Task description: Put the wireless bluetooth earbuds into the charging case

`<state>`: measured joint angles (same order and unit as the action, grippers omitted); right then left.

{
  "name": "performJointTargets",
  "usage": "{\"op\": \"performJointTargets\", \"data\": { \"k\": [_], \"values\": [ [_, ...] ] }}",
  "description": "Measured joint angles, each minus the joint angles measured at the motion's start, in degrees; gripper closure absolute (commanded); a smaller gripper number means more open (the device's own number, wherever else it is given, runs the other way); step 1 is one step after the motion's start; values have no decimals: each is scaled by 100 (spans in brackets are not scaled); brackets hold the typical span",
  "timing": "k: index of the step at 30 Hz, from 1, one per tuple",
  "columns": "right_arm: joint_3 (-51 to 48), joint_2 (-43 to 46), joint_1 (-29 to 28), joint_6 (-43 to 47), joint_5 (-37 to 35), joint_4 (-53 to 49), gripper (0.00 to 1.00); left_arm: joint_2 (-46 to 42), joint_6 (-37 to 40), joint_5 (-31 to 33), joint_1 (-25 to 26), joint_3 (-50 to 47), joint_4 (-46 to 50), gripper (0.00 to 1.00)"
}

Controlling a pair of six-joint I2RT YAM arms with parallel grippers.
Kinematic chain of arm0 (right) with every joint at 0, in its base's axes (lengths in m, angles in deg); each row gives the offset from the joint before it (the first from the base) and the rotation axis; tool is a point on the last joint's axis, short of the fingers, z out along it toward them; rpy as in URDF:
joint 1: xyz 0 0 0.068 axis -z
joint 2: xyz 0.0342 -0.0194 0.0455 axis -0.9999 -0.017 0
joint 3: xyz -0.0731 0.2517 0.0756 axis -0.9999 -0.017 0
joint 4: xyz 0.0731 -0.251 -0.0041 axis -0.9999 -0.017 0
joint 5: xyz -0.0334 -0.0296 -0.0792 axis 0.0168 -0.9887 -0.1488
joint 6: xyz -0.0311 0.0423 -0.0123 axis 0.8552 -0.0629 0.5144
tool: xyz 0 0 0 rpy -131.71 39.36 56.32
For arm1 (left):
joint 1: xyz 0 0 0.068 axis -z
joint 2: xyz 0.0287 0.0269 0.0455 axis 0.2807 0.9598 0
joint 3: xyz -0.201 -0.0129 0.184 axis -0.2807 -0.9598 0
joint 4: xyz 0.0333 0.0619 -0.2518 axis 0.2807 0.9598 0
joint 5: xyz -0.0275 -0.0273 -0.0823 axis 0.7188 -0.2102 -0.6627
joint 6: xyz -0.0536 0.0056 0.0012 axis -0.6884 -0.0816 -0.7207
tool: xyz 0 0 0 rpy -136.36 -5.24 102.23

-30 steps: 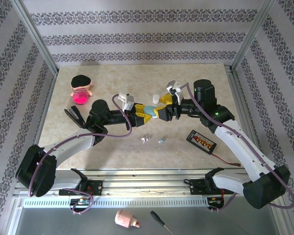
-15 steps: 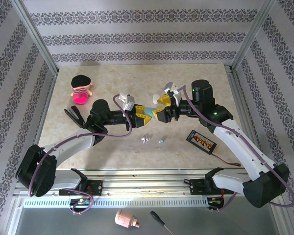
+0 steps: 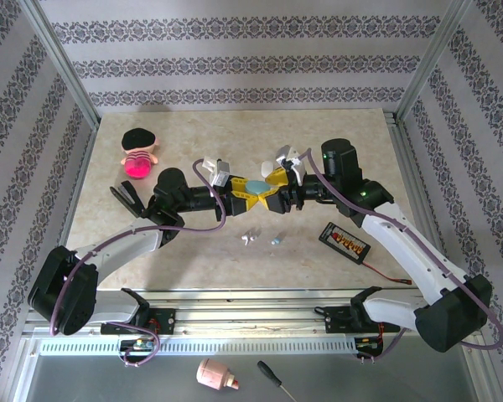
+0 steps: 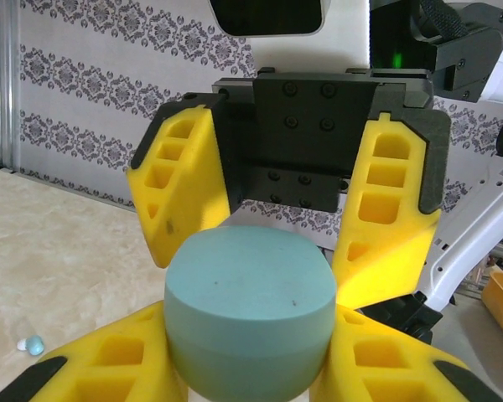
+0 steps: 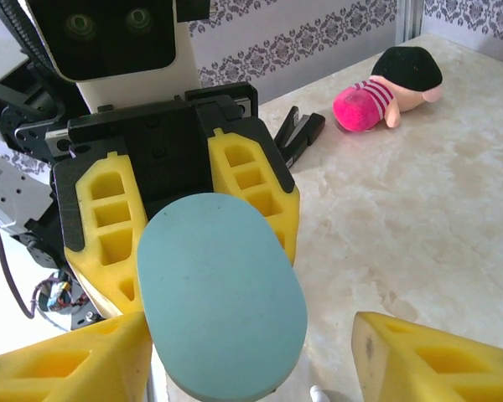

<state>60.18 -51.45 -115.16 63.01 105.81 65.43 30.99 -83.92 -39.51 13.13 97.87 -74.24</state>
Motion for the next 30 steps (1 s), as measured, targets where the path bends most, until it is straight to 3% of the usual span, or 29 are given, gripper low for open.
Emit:
{"op": "performJointTargets", "data": {
  "k": [15, 21, 30],
  "values": [
    [-2, -79, 203, -697, -48, 588, 41, -20, 7, -223, -15, 0, -20, 75],
    [0, -205, 203, -852, -229, 612, 36, -24, 76, -321, -15, 0, -83, 75],
    [-83, -2, 219, -892, -35, 748, 21, -24, 334, -219, -33, -96, -238, 76]
  ]
}}
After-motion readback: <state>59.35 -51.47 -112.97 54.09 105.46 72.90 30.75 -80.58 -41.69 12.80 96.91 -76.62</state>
